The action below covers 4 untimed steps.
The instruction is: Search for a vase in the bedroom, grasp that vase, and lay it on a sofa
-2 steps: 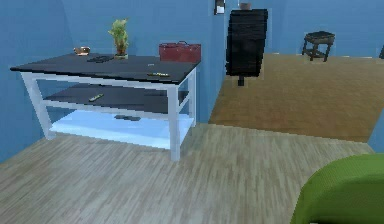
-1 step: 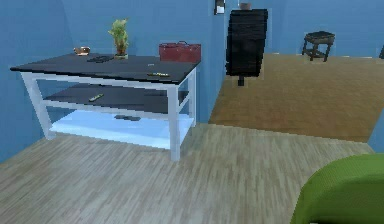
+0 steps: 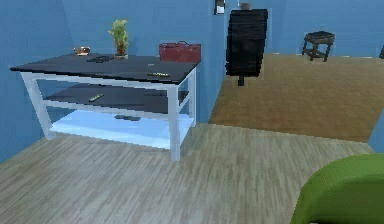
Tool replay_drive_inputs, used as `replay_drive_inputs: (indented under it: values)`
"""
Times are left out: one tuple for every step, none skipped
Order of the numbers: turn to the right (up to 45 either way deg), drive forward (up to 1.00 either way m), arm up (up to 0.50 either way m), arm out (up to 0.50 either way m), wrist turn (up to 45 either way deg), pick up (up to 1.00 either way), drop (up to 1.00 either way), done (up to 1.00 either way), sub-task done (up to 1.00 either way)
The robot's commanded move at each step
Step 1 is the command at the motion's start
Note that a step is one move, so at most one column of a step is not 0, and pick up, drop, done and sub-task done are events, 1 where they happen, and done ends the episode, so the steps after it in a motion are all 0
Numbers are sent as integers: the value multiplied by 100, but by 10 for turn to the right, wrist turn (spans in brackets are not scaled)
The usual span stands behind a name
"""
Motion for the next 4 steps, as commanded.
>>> replay_drive_inputs:
  values:
    - [0,0,0,0,450,0,0,0,0]
    - [0,0,-38,0,0,0,0,0,0]
    - [0,0,-32,0,0,0,0,0,0]
    - [0,0,0,0,0,0,100,0,0]
